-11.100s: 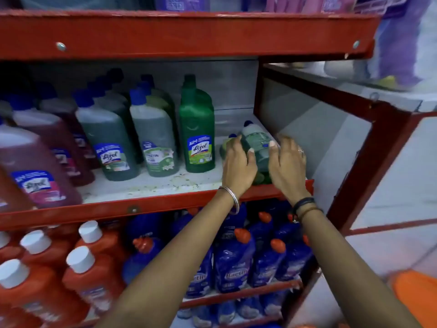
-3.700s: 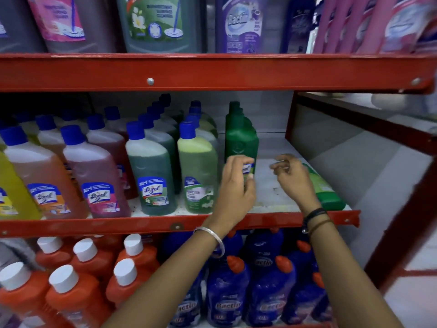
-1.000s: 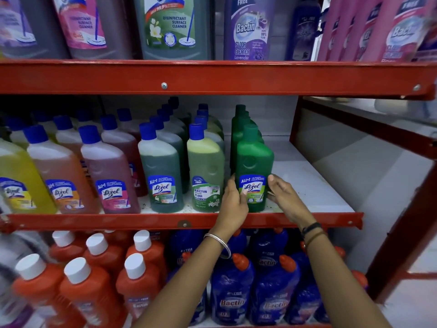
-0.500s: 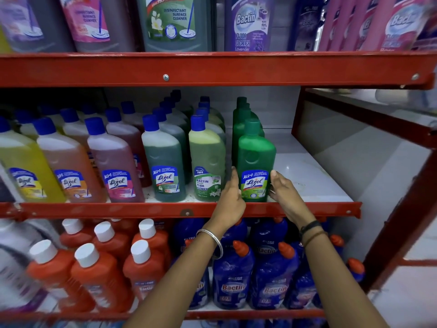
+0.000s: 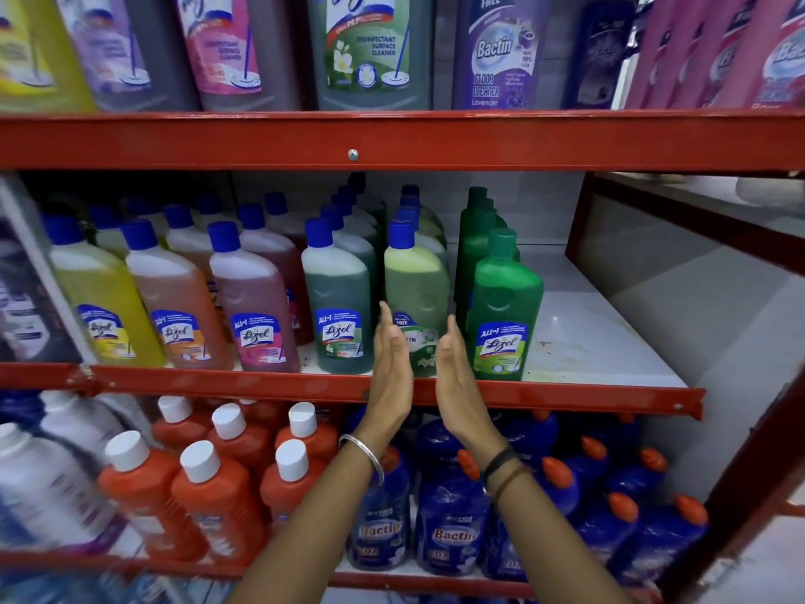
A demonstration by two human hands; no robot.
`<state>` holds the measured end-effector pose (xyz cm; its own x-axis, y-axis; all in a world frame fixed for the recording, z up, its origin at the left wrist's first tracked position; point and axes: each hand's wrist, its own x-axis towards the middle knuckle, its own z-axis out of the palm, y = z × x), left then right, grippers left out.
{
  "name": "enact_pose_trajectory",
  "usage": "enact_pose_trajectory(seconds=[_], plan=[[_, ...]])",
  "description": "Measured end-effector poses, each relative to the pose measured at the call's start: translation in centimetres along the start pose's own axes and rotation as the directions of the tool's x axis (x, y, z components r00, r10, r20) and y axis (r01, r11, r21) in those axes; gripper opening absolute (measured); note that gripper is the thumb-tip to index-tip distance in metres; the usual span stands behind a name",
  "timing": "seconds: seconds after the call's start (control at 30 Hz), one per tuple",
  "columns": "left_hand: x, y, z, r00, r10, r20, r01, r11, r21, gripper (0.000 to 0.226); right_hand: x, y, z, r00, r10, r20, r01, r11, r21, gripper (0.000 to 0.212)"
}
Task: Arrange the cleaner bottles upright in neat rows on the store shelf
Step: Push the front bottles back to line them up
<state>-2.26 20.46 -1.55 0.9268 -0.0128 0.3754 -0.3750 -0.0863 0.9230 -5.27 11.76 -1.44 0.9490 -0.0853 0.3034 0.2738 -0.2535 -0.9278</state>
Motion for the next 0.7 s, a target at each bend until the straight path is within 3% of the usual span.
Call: enact_pose_trajectory(seconds=[0.1,0.23,0.43,0.7], plan=[[0.8,-0.3,-0.5,0.994,-0.078,0.070,0.080,0.997,-0.019,0.109,1.2,-0.2,0.8,0.993,0.118,-0.006,-0.118,0.993,0.009,0.128],[1.1,0.1,-1.1,0.984,-0.114,0.135,0.112,0.993,0.022,0.108,1.8,-0.3,1.2,0.984,0.169,-0.055,-0.163,0.981,0.102,0.132],[0.7,0.3,-1.2,0.987,-0.146,0.064,0.146,0.989,0.007,0.128,0.8,-0.3,1.4,0.985,0.157,-0.067,-0.142,0.972,0.188,0.129],[-1.1,1.1,-2.5,0.981,-0.135,0.141,0.131,0.991,0.039,0.123,-0.1,-1.1,2.3,0.986,0.153,-0.073,-0.134,0.968,0.214,0.133]])
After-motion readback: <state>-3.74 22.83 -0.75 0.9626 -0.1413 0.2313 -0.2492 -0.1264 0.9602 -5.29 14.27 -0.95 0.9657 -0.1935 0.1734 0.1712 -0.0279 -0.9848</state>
